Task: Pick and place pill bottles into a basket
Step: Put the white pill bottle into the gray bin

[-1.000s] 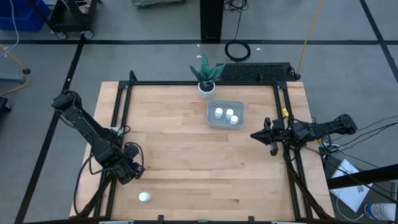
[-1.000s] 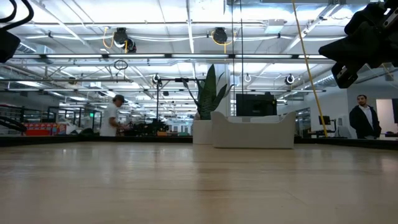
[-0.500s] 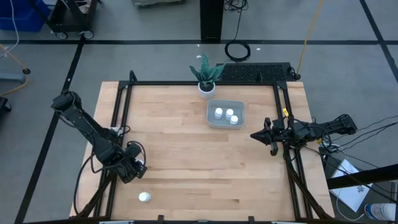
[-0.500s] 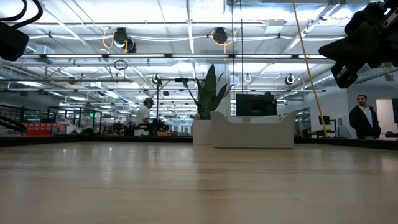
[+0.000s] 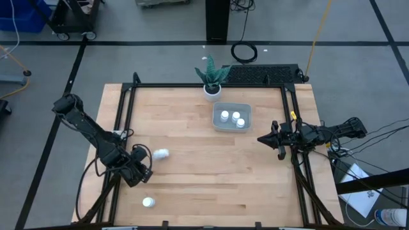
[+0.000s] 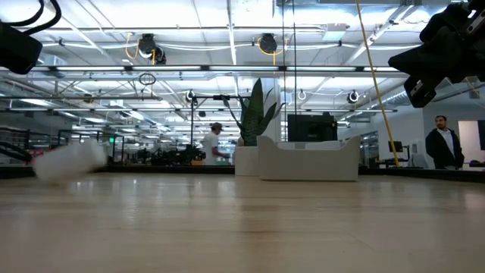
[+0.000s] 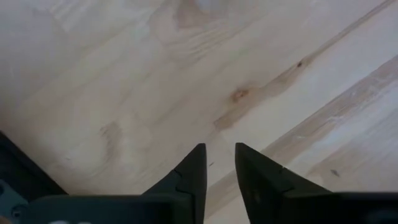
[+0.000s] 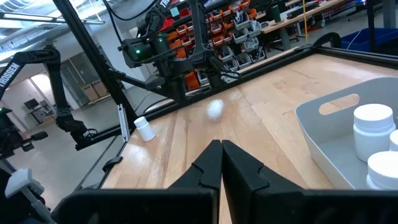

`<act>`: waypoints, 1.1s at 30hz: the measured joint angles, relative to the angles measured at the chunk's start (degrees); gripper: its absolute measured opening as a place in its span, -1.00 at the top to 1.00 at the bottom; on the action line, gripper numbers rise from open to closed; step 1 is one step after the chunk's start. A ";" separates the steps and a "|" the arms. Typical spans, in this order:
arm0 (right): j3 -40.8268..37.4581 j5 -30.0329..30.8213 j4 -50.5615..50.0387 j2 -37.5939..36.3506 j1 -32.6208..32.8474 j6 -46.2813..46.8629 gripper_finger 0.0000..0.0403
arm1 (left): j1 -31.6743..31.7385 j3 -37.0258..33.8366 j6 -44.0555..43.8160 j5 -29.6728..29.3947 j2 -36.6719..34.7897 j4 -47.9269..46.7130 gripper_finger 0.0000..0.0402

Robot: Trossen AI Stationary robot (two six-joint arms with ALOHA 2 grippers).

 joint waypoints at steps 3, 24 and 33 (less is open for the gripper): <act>0.00 0.01 0.01 0.02 -0.02 0.00 0.98 | -0.05 0.00 0.32 -0.04 0.00 -0.21 0.61; -0.01 0.01 -0.01 0.01 0.00 0.00 0.98 | 6.96 0.00 0.14 -10.68 0.00 1.46 0.55; 0.00 0.01 0.01 0.00 0.00 0.00 0.98 | 24.69 0.00 18.96 -8.95 0.00 12.29 -0.09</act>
